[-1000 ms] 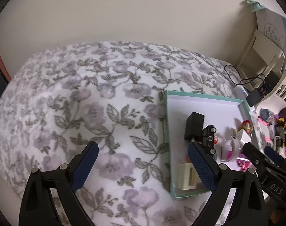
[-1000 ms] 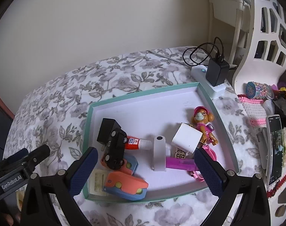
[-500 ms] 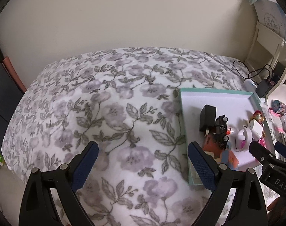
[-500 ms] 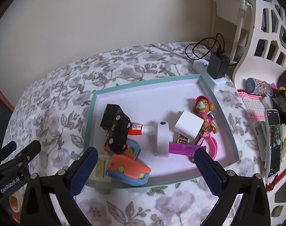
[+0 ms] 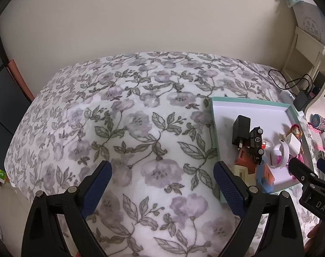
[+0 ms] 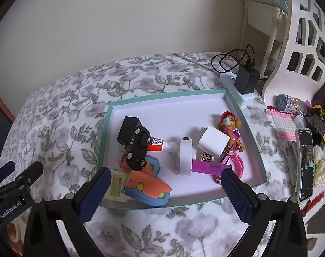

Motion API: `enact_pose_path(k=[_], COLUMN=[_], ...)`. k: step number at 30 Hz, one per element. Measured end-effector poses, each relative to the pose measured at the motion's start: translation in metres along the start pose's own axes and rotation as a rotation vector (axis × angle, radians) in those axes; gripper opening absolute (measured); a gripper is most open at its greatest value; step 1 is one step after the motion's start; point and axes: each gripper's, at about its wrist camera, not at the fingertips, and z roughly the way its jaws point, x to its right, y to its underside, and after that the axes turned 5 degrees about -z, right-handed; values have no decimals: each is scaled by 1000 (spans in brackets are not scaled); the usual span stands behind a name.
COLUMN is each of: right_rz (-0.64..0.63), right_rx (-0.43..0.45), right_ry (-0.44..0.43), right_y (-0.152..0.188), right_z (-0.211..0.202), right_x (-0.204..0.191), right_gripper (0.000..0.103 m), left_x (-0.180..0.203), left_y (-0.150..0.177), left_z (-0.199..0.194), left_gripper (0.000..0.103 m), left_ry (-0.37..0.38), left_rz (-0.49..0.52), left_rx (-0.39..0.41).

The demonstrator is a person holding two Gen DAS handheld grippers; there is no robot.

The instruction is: Organize rigid objects

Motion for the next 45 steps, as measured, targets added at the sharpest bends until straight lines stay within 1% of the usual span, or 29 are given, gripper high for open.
enact_pose_path(k=[12, 16, 41, 45], right_rz=[-6, -13, -21, -22], right_rx=[1, -1, -2, -2], right_ry=[-4, -4, -2, -4], right_y=[-3, -3, -4, -4], right_z=[-1, 0, 0, 1], right_x=[-1, -2, -3, -3], right_gripper=[103, 103, 103, 103], left_x=[-1, -2, -5, -4], left_y=[0, -1, -3, -2], left_z=[3, 5, 3, 1], left_gripper=[96, 96, 96, 96], left_ry=[0, 4, 4, 27], left_rz=[5, -6, -14, -5], left_rx=[-16, -30, -23, -7])
